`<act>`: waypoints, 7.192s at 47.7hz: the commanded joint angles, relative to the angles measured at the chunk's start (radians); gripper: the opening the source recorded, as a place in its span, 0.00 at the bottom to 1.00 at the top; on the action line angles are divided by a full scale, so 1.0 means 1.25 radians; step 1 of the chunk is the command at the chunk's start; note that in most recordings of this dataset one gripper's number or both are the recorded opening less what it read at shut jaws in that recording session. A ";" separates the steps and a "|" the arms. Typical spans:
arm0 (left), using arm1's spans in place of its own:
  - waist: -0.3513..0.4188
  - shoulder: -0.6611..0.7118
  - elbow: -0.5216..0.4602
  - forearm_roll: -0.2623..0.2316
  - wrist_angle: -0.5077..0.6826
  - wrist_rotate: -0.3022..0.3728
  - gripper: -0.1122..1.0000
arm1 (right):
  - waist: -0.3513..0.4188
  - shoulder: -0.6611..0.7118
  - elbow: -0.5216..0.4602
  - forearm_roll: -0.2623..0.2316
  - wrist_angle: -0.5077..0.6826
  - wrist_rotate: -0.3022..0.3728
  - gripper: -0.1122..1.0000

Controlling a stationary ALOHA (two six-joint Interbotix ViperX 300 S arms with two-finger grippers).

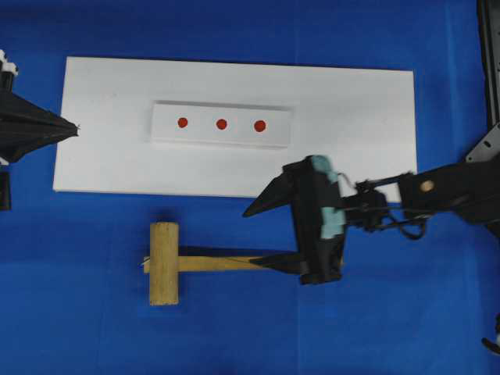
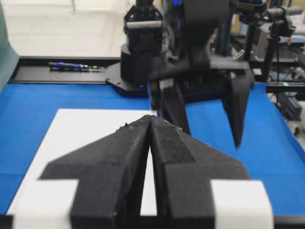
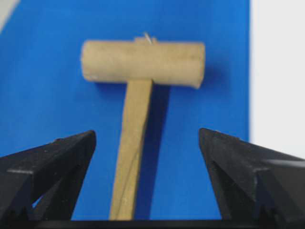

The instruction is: Hit the mark with a hammer.

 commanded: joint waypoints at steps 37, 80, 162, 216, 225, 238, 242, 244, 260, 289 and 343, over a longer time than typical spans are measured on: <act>-0.001 0.004 0.007 -0.001 -0.004 -0.001 0.11 | 0.048 0.286 -0.148 0.096 -0.064 -0.004 0.85; -0.001 0.001 0.007 -0.001 -0.004 -0.005 0.11 | 0.040 0.097 -0.130 0.091 -0.036 -0.026 0.19; -0.001 0.002 0.007 -0.007 0.000 -0.039 0.11 | -0.198 -0.096 -0.101 0.040 -0.080 -0.647 0.19; 0.000 0.009 0.007 -0.010 -0.016 -0.077 0.37 | -0.185 -0.097 -0.081 0.216 -0.245 -1.178 0.19; 0.000 0.009 0.007 -0.010 -0.004 -0.129 0.86 | -0.185 -0.097 -0.081 0.216 -0.245 -1.178 0.19; 0.026 0.069 -0.007 -0.010 -0.028 -0.134 0.94 | -0.185 -0.097 -0.083 0.215 -0.245 -1.178 0.19; 0.039 0.123 -0.022 -0.010 -0.053 -0.134 0.94 | -0.185 -0.097 -0.085 0.216 -0.245 -1.178 0.19; 0.044 0.151 -0.032 -0.010 -0.066 -0.134 0.94 | -0.184 -0.097 -0.085 0.215 -0.245 -1.178 0.19; 0.064 0.315 -0.112 -0.010 -0.134 -0.134 0.94 | -0.184 -0.097 -0.085 0.216 -0.245 -1.178 0.19; 0.063 0.410 -0.179 -0.010 -0.157 -0.136 0.93 | -0.189 -0.097 -0.085 0.216 -0.221 -1.179 0.19; 0.053 0.414 -0.179 -0.006 -0.140 -0.155 0.49 | -0.196 -0.104 -0.097 0.308 -0.118 -1.172 0.95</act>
